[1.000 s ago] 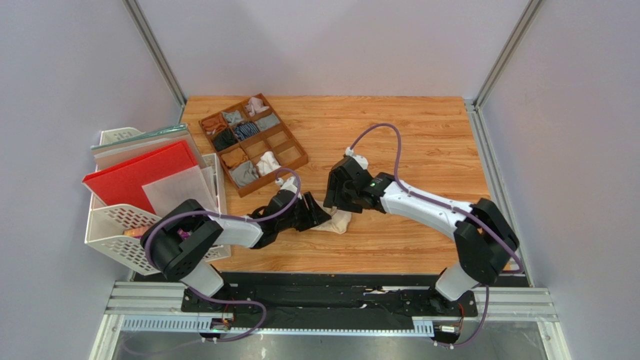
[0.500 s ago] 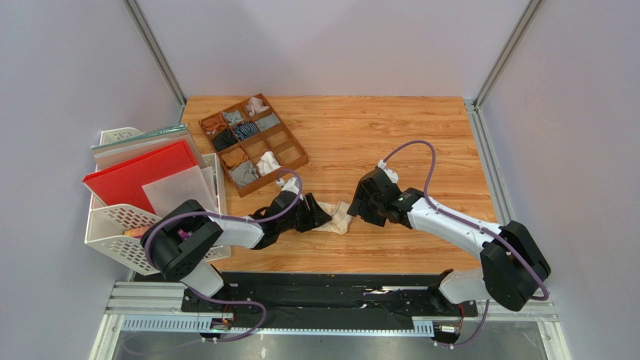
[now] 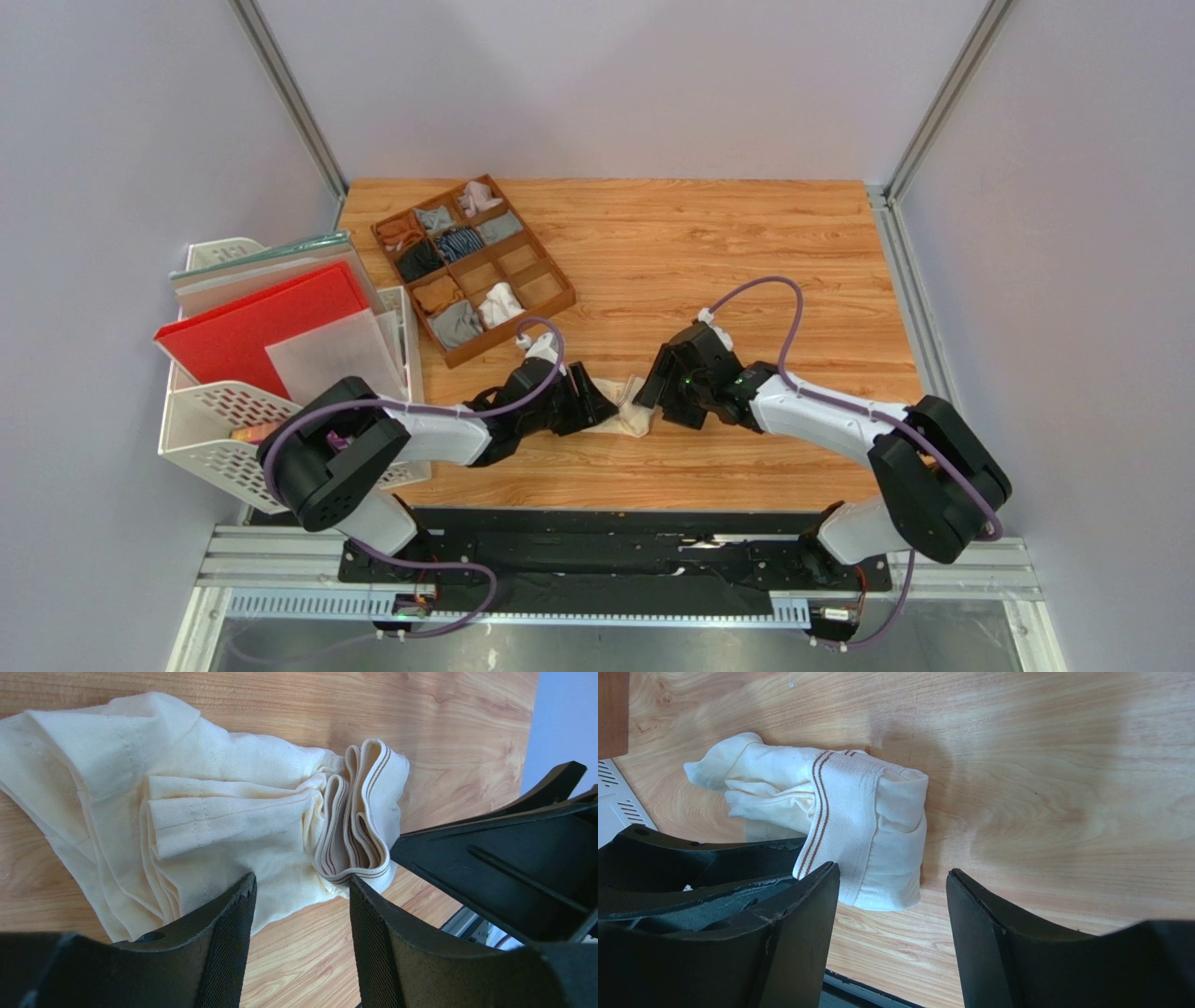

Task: Roll the underwear
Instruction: Roll the underwear at the center of the board.

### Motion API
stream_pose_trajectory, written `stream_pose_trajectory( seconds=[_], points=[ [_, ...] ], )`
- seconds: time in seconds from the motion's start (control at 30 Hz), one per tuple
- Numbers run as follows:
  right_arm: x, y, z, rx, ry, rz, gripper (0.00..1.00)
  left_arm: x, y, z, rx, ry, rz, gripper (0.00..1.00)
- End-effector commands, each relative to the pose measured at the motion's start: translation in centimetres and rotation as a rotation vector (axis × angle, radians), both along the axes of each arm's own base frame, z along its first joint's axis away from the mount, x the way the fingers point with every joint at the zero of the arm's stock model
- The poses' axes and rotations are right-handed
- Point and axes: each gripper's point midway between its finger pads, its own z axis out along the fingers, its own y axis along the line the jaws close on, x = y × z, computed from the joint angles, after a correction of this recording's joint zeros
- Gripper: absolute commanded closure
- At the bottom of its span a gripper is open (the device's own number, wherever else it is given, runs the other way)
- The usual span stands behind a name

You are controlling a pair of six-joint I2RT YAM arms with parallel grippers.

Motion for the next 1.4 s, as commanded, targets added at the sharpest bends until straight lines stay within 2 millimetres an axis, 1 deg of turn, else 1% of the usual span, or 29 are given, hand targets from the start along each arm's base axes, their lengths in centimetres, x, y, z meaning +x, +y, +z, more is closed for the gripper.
stream_pose_trajectory(
  seconds=[0.0, 0.13, 0.27, 0.37, 0.47, 0.5, 0.53, 0.57, 0.6, 0.67, 0.7, 0.73, 0.77, 0.8, 0.83, 0.87, 0.9, 0.93, 0.97, 1.03, 1.07, 1.1, 1.13, 1.2, 1.23, 1.3, 1.37],
  points=[
    [0.5, 1.4, -0.3, 0.055, -0.001, 0.008, 0.38, 0.0, 0.0, 0.6, 0.013, -0.021, -0.008, 0.43],
    [0.2, 1.7, -1.6, 0.049, 0.028, 0.036, 0.39, 0.0, 0.0, 0.6, 0.016, -0.024, -0.008, 0.43],
    [-0.2, 1.6, -2.9, 0.021, 0.063, 0.053, 0.39, -0.1, 0.1, 0.5, 0.021, -0.022, -0.008, 0.43],
    [-0.5, 1.6, -3.5, 0.01, 0.081, 0.066, 0.41, -0.1, 0.1, 0.5, 0.024, -0.026, -0.011, 0.43],
    [-0.8, 1.3, -4.2, -0.012, 0.098, 0.072, 0.52, 0.0, 0.1, 1.0, 0.023, -0.041, -0.018, 0.42],
    [-0.8, 1.2, -4.3, -0.016, 0.101, 0.073, 0.6, 0.1, 0.1, 1.4, 0.025, -0.054, -0.023, 0.41],
    [-0.9, 1.1, -4.4, -0.023, 0.103, 0.075, 0.64, -0.1, 0.3, 1.4, 0.043, -0.048, -0.028, 0.41],
    [-0.9, 1.0, -4.5, -0.035, 0.102, 0.081, 0.74, 0.3, 0.6, 2.2, 0.049, -0.073, -0.014, 0.41],
    [-1.0, 0.7, -4.6, -0.049, 0.105, 0.078, 0.8, 0.9, 0.7, 3.0, 0.069, -0.106, -0.01, 0.4],
    [-1.0, 0.4, -4.5, -0.066, 0.105, 0.081, 0.94, 0.9, 1.5, 3.9, 0.11, -0.121, -0.006, 0.4],
    [-1.0, 0.3, -4.5, -0.071, 0.102, 0.081, 0.95, 1.4, 1.7, 4.8, 0.126, -0.154, -0.004, 0.4],
    [-0.9, 0.3, -4.4, -0.074, 0.099, 0.084, 0.97, 1.3, 2.1, 4.8, 0.153, -0.154, -0.009, 0.41],
    [-1.0, 0.3, -4.4, -0.077, 0.101, 0.088, 1.0, 1.4, 2.1, 5.3, 0.16, -0.169, -0.013, 0.41],
    [-1.0, 0.4, -4.4, -0.079, 0.1, 0.094, 1.0, 1.7, 1.9, 6.0, 0.171, -0.192, -0.029, 0.42],
    [-1.0, 0.4, -4.4, -0.08, 0.104, 0.097, 1.0, 1.7, 1.8, 6.0, 0.187, -0.189, -0.044, 0.43],
    [-0.9, 0.5, -4.4, -0.08, 0.105, 0.098, 1.0, 1.7, 1.6, 5.6, 0.203, -0.181, -0.062, 0.46],
    [-0.9, 0.5, -4.4, -0.082, 0.106, 0.103, 1.0, 1.8, 1.0, 6.0, 0.202, -0.188, -0.097, 0.48],
    [-0.8, 0.5, -4.5, -0.085, 0.105, 0.103, 1.0, 1.8, 0.6, 5.8, 0.203, -0.179, -0.114, 0.49],
    [-0.8, 0.5, -4.4, -0.083, 0.105, 0.104, 1.0, 1.8, 0.3, 4.8, 0.212, -0.155, -0.13, 0.5],
    [-0.9, 0.6, -4.3, -0.083, 0.103, 0.107, 1.0, 1.8, -0.8, 4.7, 0.166, -0.142, -0.159, 0.51],
    [-0.9, 0.5, -4.3, -0.084, 0.104, 0.108, 1.0, 1.8, -0.9, 3.8, 0.164, -0.122, -0.16, 0.51],
    [-1.0, 0.4, -4.3, -0.086, 0.102, 0.108, 1.0, 1.9, -1.4, 3.8, 0.138, -0.121, -0.162, 0.51],
    [-1.0, 0.4, -4.2, -0.086, 0.1, 0.109, 1.0, 1.9, -1.5, 3.0, 0.143, -0.105, -0.163, 0.51],
    [-1.1, 0.1, -4.2, -0.092, 0.101, 0.108, 1.0, 2.4, -1.8, 2.8, 0.124, -0.101, -0.159, 0.51],
    [-1.1, 0.1, -4.1, -0.095, 0.094, 0.113, 1.0, 2.5, -1.7, 2.0, 0.13, -0.086, -0.157, 0.51],
    [-1.1, -0.1, -4.0, -0.11, 0.094, 0.117, 1.0, 3.1, -1.8, 1.8, 0.121, -0.089, -0.145, 0.51],
    [-1.2, -0.5, -4.0, -0.133, 0.094, 0.132, 1.0, 3.2, -1.5, 0.7, 0.13, -0.076, -0.142, 0.51]
  ],
)
